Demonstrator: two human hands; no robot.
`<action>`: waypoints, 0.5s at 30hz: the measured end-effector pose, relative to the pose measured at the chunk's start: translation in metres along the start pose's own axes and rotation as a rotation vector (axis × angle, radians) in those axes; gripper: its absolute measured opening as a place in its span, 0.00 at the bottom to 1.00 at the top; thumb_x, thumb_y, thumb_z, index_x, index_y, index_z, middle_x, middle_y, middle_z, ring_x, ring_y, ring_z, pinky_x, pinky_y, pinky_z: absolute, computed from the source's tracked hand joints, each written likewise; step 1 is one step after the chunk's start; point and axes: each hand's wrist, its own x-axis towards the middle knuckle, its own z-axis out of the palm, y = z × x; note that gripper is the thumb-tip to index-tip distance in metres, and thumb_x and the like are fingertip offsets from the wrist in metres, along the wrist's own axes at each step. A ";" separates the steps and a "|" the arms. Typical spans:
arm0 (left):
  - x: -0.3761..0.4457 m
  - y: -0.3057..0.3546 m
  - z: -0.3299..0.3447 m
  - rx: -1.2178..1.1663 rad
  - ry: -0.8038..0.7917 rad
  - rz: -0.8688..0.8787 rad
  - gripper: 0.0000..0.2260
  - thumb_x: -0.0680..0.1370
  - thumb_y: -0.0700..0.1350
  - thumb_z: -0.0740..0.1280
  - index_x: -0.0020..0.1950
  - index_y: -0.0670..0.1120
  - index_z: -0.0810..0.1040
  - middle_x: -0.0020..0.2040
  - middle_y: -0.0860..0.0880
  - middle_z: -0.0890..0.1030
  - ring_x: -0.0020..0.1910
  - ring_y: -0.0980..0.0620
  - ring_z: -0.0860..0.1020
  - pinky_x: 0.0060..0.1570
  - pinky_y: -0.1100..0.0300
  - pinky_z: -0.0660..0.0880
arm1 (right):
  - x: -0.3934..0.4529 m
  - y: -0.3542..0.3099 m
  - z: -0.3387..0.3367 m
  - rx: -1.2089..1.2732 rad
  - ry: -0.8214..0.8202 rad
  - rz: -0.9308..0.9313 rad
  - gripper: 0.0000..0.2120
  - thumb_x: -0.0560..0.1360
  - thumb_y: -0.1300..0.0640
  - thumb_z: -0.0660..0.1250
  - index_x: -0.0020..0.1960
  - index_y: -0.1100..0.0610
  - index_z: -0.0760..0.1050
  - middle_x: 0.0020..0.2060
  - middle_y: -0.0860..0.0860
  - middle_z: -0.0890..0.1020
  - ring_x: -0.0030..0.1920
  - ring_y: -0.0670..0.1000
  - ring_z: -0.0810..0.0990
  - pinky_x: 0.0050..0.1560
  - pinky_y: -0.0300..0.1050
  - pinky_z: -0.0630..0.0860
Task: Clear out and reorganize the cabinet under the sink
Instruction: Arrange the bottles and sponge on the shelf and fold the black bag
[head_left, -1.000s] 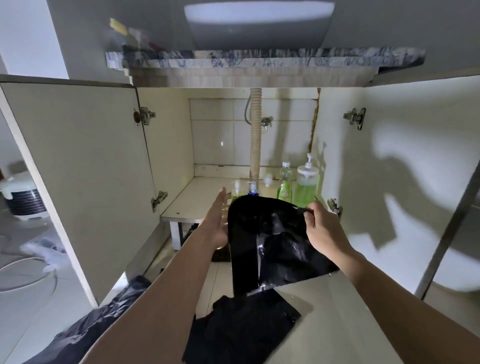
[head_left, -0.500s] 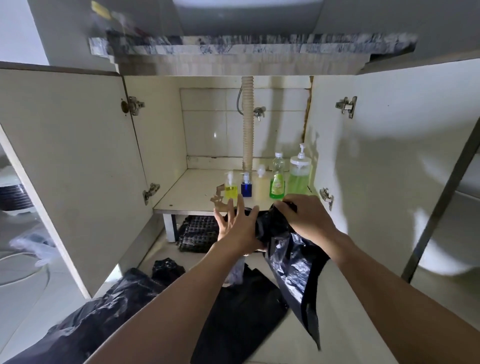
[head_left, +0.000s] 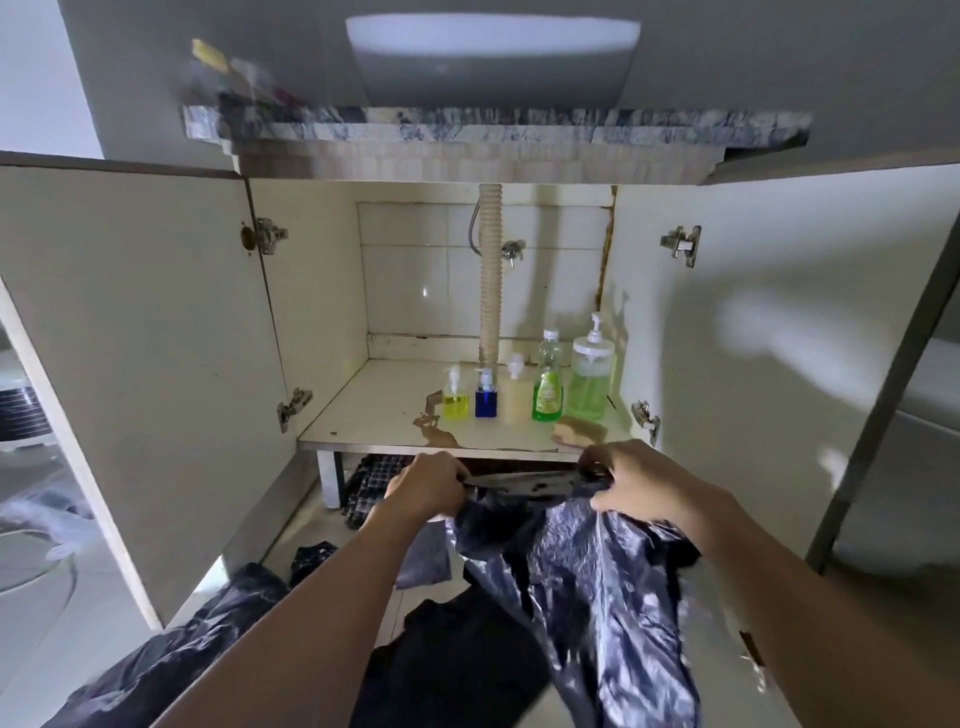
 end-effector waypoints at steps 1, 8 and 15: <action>0.000 -0.001 -0.003 0.021 -0.049 -0.004 0.14 0.74 0.38 0.65 0.57 0.50 0.82 0.54 0.48 0.82 0.48 0.52 0.76 0.50 0.59 0.75 | 0.002 0.002 0.002 -0.023 0.042 -0.012 0.07 0.73 0.62 0.68 0.51 0.56 0.77 0.56 0.47 0.74 0.48 0.46 0.73 0.36 0.31 0.63; -0.004 0.012 -0.013 0.035 0.028 0.081 0.08 0.73 0.44 0.68 0.50 0.45 0.82 0.45 0.47 0.80 0.43 0.48 0.78 0.43 0.59 0.75 | 0.003 -0.005 -0.006 0.082 -0.212 0.112 0.08 0.69 0.54 0.71 0.42 0.55 0.74 0.33 0.42 0.71 0.35 0.48 0.73 0.33 0.39 0.65; 0.000 0.013 0.012 0.319 -0.620 -0.045 0.24 0.65 0.53 0.77 0.58 0.46 0.81 0.55 0.49 0.80 0.57 0.44 0.77 0.60 0.49 0.75 | 0.005 0.007 0.012 -0.146 -0.171 0.272 0.05 0.73 0.59 0.63 0.41 0.51 0.74 0.47 0.53 0.80 0.42 0.54 0.76 0.42 0.43 0.72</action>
